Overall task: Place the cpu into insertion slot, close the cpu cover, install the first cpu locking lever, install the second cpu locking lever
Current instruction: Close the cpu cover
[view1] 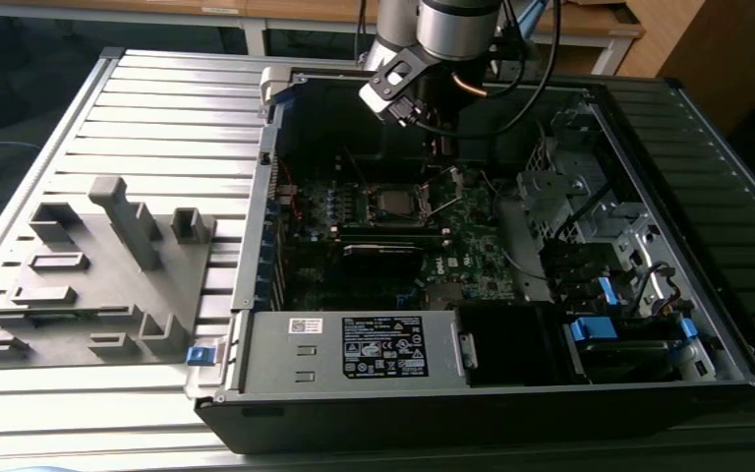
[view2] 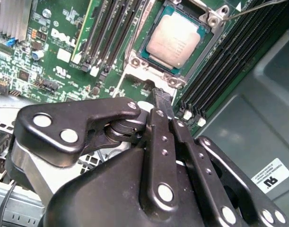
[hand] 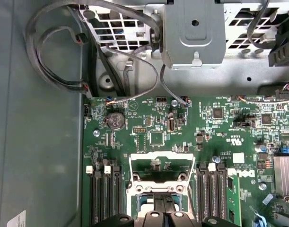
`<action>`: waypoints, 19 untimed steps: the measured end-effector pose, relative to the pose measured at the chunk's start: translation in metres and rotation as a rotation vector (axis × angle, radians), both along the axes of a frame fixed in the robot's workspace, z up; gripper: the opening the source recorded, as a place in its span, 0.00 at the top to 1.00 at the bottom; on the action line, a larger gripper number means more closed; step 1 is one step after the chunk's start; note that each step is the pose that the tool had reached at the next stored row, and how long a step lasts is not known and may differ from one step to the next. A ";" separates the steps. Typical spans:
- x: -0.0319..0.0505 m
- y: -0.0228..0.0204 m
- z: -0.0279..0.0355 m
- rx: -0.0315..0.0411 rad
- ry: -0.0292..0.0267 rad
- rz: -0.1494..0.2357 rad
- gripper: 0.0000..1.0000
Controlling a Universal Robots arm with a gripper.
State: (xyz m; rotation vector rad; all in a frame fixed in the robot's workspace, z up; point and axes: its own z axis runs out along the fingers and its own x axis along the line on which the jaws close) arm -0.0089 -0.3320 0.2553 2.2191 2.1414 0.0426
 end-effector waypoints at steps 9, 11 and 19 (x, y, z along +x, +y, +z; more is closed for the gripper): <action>0.0001 0.0000 0.0029 0.0001 -0.0001 0.000 0.89; 0.0001 0.0000 0.0033 0.0001 0.0000 0.000 0.89; 0.0026 0.0000 0.0035 0.0000 0.0000 0.000 0.89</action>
